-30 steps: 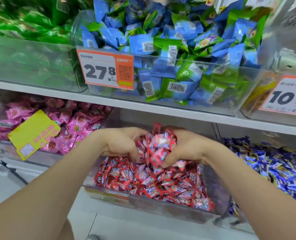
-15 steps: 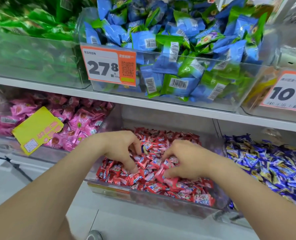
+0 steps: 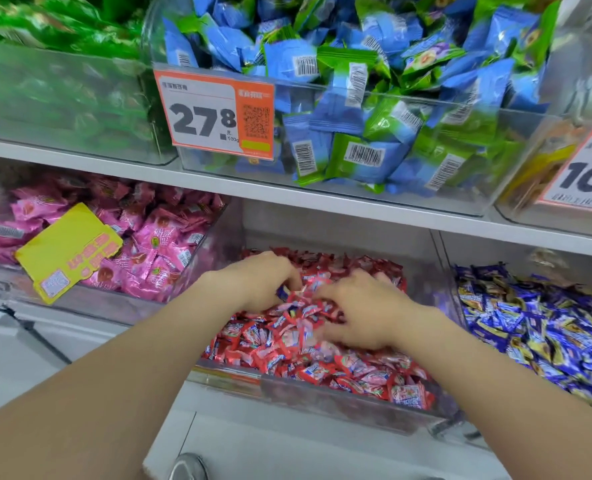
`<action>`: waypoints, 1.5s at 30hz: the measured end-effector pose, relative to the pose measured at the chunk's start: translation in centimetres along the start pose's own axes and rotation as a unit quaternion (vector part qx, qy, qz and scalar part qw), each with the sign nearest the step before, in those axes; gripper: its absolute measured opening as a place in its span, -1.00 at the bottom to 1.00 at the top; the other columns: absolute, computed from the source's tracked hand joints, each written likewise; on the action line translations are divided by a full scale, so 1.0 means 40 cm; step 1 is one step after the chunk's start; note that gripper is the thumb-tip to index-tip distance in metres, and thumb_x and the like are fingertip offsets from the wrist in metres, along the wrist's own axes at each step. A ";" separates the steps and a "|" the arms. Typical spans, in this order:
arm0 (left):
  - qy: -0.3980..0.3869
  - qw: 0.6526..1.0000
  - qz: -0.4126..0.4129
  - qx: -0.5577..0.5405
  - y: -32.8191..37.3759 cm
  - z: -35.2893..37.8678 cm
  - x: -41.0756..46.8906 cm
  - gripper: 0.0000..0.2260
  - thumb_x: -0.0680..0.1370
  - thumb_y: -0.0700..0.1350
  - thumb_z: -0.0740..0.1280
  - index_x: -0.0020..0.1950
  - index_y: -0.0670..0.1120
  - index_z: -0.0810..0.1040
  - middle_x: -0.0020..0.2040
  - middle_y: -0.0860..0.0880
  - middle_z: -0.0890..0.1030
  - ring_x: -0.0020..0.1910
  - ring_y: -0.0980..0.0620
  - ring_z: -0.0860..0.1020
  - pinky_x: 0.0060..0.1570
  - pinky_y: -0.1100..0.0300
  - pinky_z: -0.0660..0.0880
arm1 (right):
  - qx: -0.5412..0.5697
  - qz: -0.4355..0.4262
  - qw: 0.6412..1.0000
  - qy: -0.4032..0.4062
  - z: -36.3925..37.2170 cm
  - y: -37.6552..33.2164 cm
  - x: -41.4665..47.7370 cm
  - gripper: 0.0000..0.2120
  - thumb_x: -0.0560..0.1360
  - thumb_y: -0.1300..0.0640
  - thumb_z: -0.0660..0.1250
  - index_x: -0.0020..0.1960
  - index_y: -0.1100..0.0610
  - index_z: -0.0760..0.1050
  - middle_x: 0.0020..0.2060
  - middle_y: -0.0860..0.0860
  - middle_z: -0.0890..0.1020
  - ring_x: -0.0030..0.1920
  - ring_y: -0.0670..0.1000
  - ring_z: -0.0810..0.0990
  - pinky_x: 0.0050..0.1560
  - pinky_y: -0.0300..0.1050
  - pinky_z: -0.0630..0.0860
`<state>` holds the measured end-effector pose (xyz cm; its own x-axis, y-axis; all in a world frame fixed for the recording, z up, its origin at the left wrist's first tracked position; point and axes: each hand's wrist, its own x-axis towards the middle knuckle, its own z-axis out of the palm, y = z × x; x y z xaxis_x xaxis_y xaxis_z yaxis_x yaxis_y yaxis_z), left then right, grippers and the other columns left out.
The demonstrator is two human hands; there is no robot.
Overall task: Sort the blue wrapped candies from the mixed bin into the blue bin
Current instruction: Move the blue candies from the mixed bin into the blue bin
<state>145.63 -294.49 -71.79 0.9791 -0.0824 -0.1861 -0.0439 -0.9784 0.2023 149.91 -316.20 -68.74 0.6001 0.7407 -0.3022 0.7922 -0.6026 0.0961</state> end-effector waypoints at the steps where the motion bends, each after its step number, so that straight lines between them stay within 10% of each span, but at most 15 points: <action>1: 0.014 1.000 -0.005 0.008 -0.003 -0.002 0.000 -0.90 0.53 -0.16 0.49 0.00 0.02 0.66 -0.06 0.04 0.67 -0.01 -0.05 0.62 0.11 0.02 0.58 | -0.012 0.029 0.999 0.021 -0.005 0.013 0.008 -0.40 0.54 -0.38 0.31 0.51 -0.18 0.37 0.32 0.03 0.59 0.36 0.17 0.47 0.34 0.18 0.35; 7: 0.020 0.998 -0.025 -0.049 -0.017 -0.009 -0.020 -0.71 0.55 0.01 0.51 -0.24 -0.11 0.52 -0.27 -0.06 0.62 -0.25 -0.07 0.55 -0.15 0.01 0.56 | -0.049 0.136 0.986 0.082 -0.017 0.002 0.021 -0.52 0.50 -0.19 0.48 0.33 -0.02 0.52 0.28 0.10 0.53 0.34 0.24 0.45 0.35 0.17 0.37; 11: 0.036 0.994 -0.050 -0.094 -0.022 -0.034 -0.035 -0.71 0.58 0.00 0.45 -0.20 -0.09 0.43 -0.27 -0.06 0.57 -0.28 -0.08 0.49 -0.26 0.06 0.44 | 0.119 0.036 0.980 0.156 -0.036 -0.025 0.028 -0.65 0.43 0.22 0.42 0.15 -0.08 0.52 0.07 -0.03 0.52 0.15 0.13 0.53 0.23 0.08 0.50; 17: 0.130 0.983 -0.039 -0.122 -0.013 -0.067 -0.056 -0.69 0.33 -0.19 0.44 -0.46 -0.06 0.32 -0.44 -0.07 0.54 -0.26 -0.03 0.65 -0.30 0.05 0.59 | 0.004 -0.015 1.000 -0.002 0.013 -0.053 0.055 -0.38 0.55 -0.27 0.36 0.57 -0.20 0.34 0.35 0.06 0.41 0.41 0.23 0.31 0.40 0.25 0.23; 24: -0.009 0.990 -0.027 -0.137 0.021 -0.030 -0.051 -0.70 0.55 -0.31 0.19 0.07 0.08 0.49 -0.32 0.02 0.52 -0.31 -0.01 0.47 -0.24 -0.01 0.44 | 0.008 0.103 0.988 0.115 -0.024 -0.002 0.056 -0.55 0.48 0.28 0.46 0.31 0.00 0.51 0.20 0.10 0.58 0.21 0.25 0.63 0.08 0.08 0.56; 27: -0.012 0.995 -0.008 -0.098 0.063 -0.018 -0.037 -0.82 0.63 -0.05 0.31 0.22 0.01 0.56 -0.10 0.07 0.44 -0.08 0.02 0.46 -0.02 0.15 0.38 | -0.003 0.127 0.984 0.128 -0.030 0.014 0.043 -0.53 0.48 0.29 0.46 0.33 0.03 0.50 0.22 0.10 0.51 0.20 0.25 0.58 0.06 0.10 0.56; 31: -0.035 0.998 -0.049 -0.005 0.075 0.033 -0.017 -0.48 0.51 0.31 0.43 0.18 -0.10 0.60 0.10 -0.09 0.54 0.09 -0.14 0.55 0.15 -0.03 0.56 | 0.039 0.106 0.982 0.154 -0.033 0.026 0.039 -0.61 0.43 0.34 0.41 0.15 -0.02 0.50 0.13 0.05 0.52 0.09 0.19 0.60 -0.01 0.02 0.51; 35: -0.011 0.997 -0.059 -0.048 0.074 0.042 -0.004 -0.50 0.45 0.26 0.54 -0.02 -0.21 0.67 -0.05 -0.17 0.65 -0.05 -0.20 0.63 0.02 -0.07 0.63 | 0.099 0.059 0.993 0.023 -0.019 0.014 0.028 -0.89 0.39 0.14 0.45 -0.11 -0.03 0.64 -0.11 -0.10 0.66 -0.03 0.03 0.62 0.11 -0.01 0.50; 42: -0.059 0.992 -0.068 -0.087 0.035 0.010 -0.013 -0.61 0.37 0.15 0.66 -0.17 -0.15 0.67 -0.24 -0.03 0.64 -0.26 -0.05 0.54 -0.24 0.15 0.48 | -0.050 0.083 0.995 -0.036 0.003 -0.003 0.045 -0.32 0.48 -0.34 0.37 0.48 -0.01 0.45 0.39 0.15 0.42 0.47 0.30 0.30 0.47 0.28 0.19; 45: -0.064 0.992 -0.041 -0.100 0.031 -0.008 -0.027 -0.69 0.38 0.08 0.67 -0.15 -0.11 0.69 -0.11 0.00 0.71 -0.16 0.02 0.60 -0.21 0.18 0.50 | 0.019 0.045 0.997 -0.061 0.020 -0.011 0.053 -0.31 0.41 -0.41 0.44 0.40 -0.05 0.54 0.32 0.10 0.50 0.41 0.26 0.31 0.41 0.29 0.20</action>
<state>144.56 -295.55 -71.04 0.9436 -0.0393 -0.3286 0.0888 -0.9264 0.3659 150.75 -314.59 -70.19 0.6483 0.6437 -0.4066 0.7302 -0.6769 0.0926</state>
